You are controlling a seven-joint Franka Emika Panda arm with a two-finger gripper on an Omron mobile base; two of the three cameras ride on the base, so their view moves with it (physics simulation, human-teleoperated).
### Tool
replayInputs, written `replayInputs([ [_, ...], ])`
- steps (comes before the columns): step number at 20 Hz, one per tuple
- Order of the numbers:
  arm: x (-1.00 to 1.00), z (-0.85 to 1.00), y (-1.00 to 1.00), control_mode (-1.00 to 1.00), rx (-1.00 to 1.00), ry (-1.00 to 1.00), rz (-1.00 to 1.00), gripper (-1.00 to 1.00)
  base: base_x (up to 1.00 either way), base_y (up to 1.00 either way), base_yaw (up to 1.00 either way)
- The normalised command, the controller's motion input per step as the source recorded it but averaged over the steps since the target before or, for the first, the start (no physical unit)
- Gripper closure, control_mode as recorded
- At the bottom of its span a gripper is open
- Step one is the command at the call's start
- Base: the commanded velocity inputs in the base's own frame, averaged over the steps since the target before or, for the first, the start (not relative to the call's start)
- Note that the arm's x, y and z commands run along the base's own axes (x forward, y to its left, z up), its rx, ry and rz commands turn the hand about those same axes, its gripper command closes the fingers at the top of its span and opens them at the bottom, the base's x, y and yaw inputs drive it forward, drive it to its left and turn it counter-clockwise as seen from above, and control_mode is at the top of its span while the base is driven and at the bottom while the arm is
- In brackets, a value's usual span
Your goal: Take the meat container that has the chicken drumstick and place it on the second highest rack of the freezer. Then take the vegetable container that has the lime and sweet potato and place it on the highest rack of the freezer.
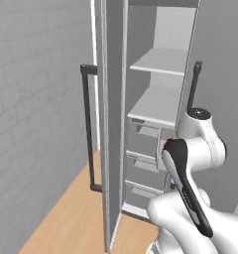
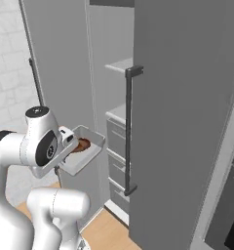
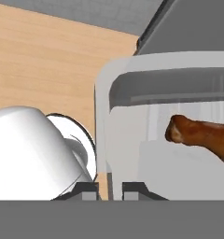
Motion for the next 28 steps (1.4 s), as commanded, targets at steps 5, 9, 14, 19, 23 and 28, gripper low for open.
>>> replayInputs([
  [5, 0.0, 0.0, 0.0, 1.0, 0.0, 0.0, 0.0, 1.0, 0.38, 0.25, -0.09],
  [9, 0.0, 0.0, 0.0, 1.0, 0.0, 0.0, 0.0, 1.0, 0.23, -0.21, -0.1],
  [14, 0.0, 0.0, 0.0, 1.0, 0.0, 0.0, 0.0, 1.0, 0.4, -0.16, -0.08],
  [19, 0.0, 0.0, 0.0, 1.0, 0.0, 0.0, 0.0, 1.0, 0.54, -0.1, 0.0],
  [23, 0.0, 0.0, 0.0, 1.0, 0.0, 0.0, 0.0, 1.0, 0.46, -0.12, 0.06],
  [28, 0.0, 0.0, 0.0, 1.0, 0.0, 0.0, 0.0, 1.0, 0.39, 0.22, 0.1],
])
